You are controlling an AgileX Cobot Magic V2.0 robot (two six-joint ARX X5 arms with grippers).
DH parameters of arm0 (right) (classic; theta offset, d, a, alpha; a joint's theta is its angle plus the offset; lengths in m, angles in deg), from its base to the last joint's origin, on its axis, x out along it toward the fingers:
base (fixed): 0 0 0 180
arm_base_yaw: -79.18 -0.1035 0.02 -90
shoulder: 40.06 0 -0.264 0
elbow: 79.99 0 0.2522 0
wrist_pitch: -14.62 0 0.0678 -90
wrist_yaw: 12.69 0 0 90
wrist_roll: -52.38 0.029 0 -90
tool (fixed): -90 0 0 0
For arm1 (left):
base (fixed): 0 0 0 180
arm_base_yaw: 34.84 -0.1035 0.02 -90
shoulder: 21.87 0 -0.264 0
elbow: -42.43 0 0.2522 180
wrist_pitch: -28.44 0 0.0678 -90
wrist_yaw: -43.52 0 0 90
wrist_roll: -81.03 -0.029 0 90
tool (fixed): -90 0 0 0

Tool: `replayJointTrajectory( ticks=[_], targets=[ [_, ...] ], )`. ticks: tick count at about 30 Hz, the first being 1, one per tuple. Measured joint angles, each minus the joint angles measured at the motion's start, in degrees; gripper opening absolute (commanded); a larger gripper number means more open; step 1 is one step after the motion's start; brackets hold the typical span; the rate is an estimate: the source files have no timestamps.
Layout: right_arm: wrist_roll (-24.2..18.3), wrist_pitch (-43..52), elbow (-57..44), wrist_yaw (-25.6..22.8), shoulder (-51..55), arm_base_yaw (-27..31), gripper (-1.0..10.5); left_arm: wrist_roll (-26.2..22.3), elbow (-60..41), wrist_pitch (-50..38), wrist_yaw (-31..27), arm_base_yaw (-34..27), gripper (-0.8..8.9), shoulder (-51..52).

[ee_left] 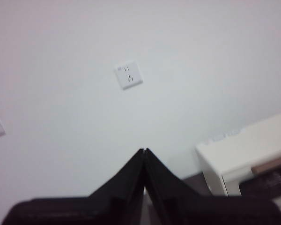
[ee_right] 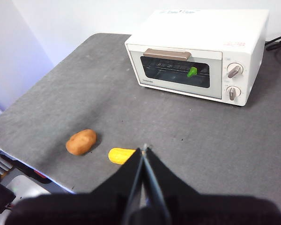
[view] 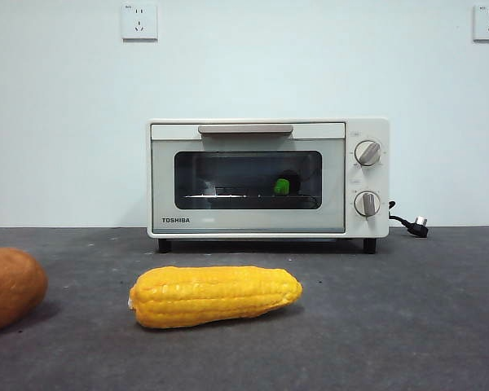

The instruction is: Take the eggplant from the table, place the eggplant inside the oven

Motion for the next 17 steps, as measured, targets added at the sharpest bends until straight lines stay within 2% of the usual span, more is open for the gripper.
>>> replayJointTrajectory(
  ticks=[7,14,17],
  targets=[
    [-0.02,0.0,0.0,0.0,0.0,0.0,0.0,0.24,-19.78,-4.11,0.04,-0.09,-0.04,6.88],
    [-0.02,0.0,0.0,0.0,0.0,0.0,0.0,5.55,-38.69,-14.99,0.04,0.09,-0.04,13.81],
    [-0.02,0.0,0.0,0.0,0.0,0.0,0.0,7.58,-44.59,-16.61,0.04,0.68,-0.04,17.05]
  ],
)
